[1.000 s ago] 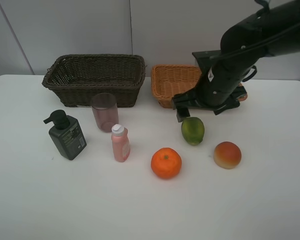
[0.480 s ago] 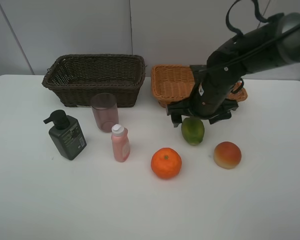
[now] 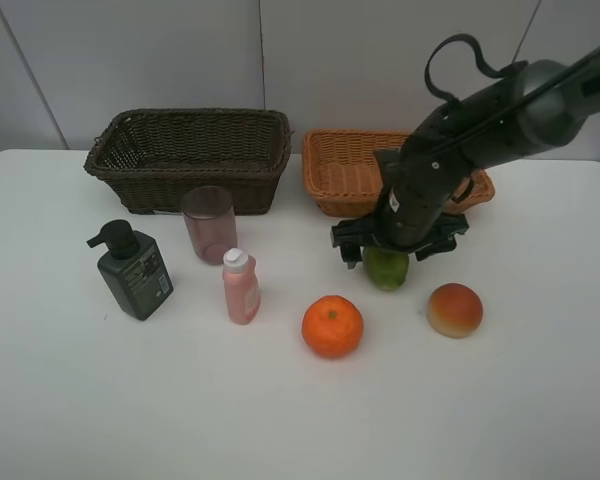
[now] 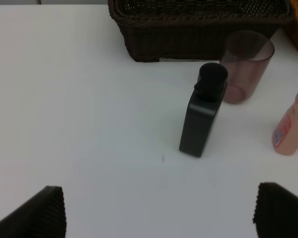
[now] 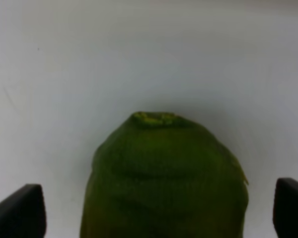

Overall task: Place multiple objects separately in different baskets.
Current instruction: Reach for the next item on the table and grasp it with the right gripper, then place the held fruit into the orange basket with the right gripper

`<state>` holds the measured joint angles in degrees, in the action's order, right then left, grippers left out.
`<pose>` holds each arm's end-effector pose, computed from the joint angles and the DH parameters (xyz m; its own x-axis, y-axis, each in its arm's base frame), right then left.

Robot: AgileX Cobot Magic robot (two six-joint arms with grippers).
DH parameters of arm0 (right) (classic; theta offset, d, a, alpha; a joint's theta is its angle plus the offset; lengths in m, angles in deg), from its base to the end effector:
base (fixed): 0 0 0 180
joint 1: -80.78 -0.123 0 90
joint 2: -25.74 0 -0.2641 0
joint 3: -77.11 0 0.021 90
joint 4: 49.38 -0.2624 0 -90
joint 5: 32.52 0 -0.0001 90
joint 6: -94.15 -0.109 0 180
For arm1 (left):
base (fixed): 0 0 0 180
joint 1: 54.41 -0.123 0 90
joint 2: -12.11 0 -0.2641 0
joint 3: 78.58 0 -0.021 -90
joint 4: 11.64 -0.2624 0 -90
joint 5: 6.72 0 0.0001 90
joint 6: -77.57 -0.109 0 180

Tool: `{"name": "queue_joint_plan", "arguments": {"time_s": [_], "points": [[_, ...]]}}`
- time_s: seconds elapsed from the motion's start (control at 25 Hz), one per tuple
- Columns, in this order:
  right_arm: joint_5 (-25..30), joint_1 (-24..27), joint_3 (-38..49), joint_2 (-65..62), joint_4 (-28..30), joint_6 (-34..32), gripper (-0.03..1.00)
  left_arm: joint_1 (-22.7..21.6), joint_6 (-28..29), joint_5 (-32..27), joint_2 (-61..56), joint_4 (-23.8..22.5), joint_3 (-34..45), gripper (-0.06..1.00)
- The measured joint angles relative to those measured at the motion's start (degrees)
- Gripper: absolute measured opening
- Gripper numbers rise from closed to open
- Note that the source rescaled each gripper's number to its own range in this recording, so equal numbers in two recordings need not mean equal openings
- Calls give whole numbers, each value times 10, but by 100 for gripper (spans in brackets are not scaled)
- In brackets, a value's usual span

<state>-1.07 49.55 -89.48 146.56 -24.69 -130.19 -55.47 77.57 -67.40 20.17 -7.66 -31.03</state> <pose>0.3274 0.1707 0.0799 -0.9305 -0.1196 -0.3461 -0.0977 0.9920 -0.0803 0.0408 -0.0058 0.2774 -0.4429 -0.0422 -0.8956 0.0207 0.9981 -0.0573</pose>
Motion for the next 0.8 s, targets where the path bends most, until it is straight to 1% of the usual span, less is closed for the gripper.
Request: {"name": "queue_joint_plan", "arguments": {"time_s": [0.24, 0.28, 0.32, 0.36, 0.4, 0.48, 0.52, 0.56, 0.8], "points": [[-3, 0, 0, 22, 1, 0, 96, 0, 0, 0, 0, 0, 0, 98], [-3, 0, 0, 23, 1, 0, 93, 0, 0, 0, 0, 0, 0, 98], [-3, 0, 0, 26, 1, 0, 88, 0, 0, 0, 0, 0, 0, 98], [-3, 0, 0, 29, 1, 0, 77, 0, 0, 0, 0, 0, 0, 98], [-3, 0, 0, 31, 1, 0, 61, 0, 0, 0, 0, 0, 0, 98], [-3, 0, 0, 33, 2, 0, 18, 0, 0, 0, 0, 0, 0, 98], [-4, 0, 0, 33, 2, 0, 0, 0, 0, 0, 0, 0, 0, 98], [-4, 0, 0, 33, 2, 0, 2, 0, 0, 0, 0, 0, 0, 98], [-1, 0, 0, 33, 2, 0, 2, 0, 0, 0, 0, 0, 0, 98]]}}
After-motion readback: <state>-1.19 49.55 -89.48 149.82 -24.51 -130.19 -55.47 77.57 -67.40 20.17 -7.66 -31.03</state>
